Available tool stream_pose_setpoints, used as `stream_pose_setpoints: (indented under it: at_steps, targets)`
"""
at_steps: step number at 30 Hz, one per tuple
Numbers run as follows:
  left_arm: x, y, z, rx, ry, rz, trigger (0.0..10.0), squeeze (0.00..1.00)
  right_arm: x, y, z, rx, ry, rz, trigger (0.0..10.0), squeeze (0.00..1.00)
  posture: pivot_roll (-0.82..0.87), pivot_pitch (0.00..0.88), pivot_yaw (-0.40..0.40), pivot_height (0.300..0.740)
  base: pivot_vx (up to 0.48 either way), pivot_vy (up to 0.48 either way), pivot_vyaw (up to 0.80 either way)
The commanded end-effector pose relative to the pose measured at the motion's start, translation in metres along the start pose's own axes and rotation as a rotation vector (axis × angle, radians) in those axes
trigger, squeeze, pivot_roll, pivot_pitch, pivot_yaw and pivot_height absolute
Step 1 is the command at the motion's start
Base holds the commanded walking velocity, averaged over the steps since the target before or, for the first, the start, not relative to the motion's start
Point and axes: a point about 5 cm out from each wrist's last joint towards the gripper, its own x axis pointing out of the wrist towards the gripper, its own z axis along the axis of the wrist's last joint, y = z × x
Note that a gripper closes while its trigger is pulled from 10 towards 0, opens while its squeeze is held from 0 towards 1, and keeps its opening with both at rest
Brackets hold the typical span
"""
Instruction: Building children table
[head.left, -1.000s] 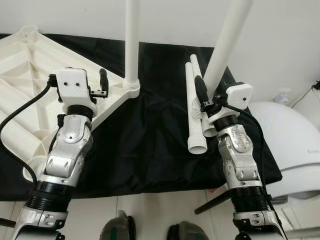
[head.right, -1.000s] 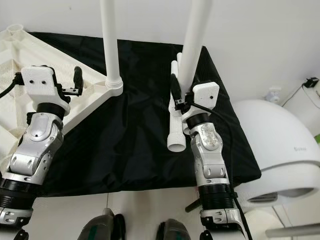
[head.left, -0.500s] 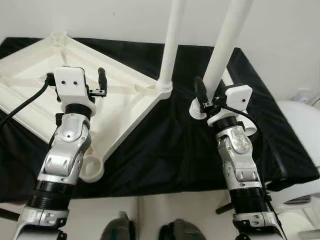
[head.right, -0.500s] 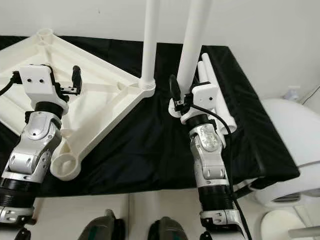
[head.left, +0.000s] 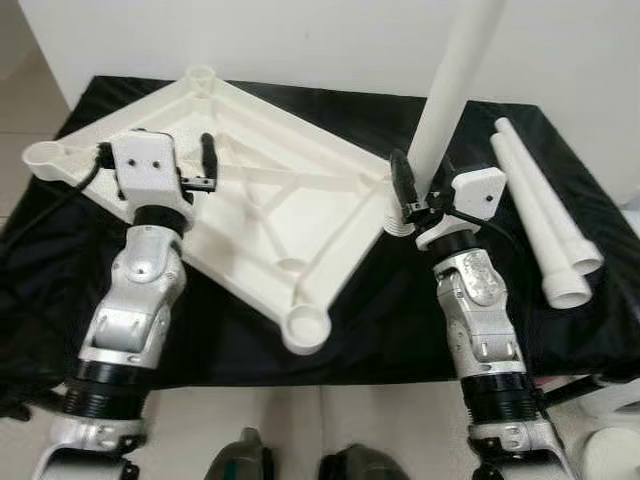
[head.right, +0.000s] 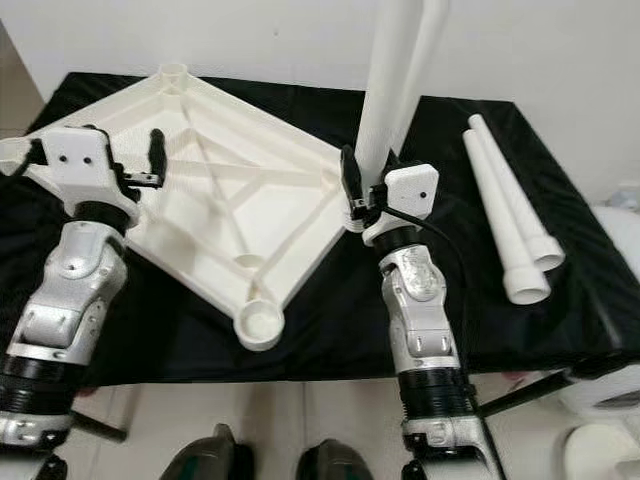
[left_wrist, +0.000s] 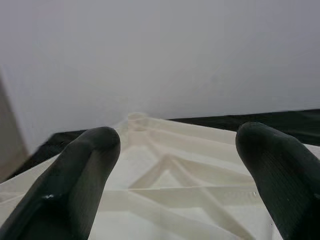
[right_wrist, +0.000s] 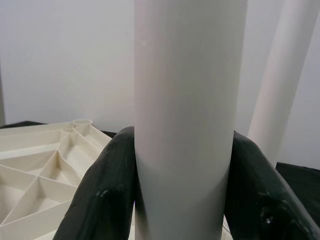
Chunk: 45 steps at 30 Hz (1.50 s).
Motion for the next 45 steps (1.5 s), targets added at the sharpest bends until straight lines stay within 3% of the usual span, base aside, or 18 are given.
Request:
stream_pose_setpoints:
  at_steps: [1,7,14,18,23,28,45]
  targets:
    - [0.0,-0.001,0.0,0.015,0.005,-0.027,10.0,0.0,0.003,0.0,0.004,0.001,-0.021,0.001,10.0,0.0,0.06,0.052,-0.078,0.74,0.0,0.0,0.0]
    - [0.002,-0.01,-0.002,0.06,0.009,-0.095,10.0,0.0,0.008,0.002,0.006,0.004,-0.024,0.032,10.0,0.0,0.06,0.073,-0.095,0.74,0.0,0.0,0.0]
    - [0.007,-0.007,-0.002,0.088,0.005,-0.068,10.0,0.0,0.012,0.002,0.007,-0.003,-0.028,0.045,10.0,0.0,0.05,0.08,-0.102,0.74,0.0,0.0,0.0]
    - [0.009,-0.001,0.003,0.054,-0.009,-0.031,10.0,0.0,0.013,0.001,0.008,-0.006,-0.032,0.045,10.0,0.0,0.05,0.079,-0.103,0.74,0.0,-0.48,0.0]
    - [0.011,0.001,0.005,0.093,-0.019,-0.025,10.0,0.0,0.014,0.001,0.009,-0.004,-0.034,0.045,10.0,0.0,0.05,0.081,-0.101,0.74,0.0,-0.254,0.0]
    - [0.013,-0.004,0.001,0.025,0.007,-0.048,10.0,0.0,0.014,0.001,0.009,-0.002,-0.034,0.043,10.0,0.0,0.05,0.084,-0.1,0.74,0.0,0.0,0.0]
    - [0.01,-0.004,-0.001,0.019,0.039,-0.005,10.0,0.0,0.012,-0.001,0.009,-0.007,-0.038,0.026,10.0,0.0,0.06,0.082,-0.087,0.74,0.0,0.0,0.0]
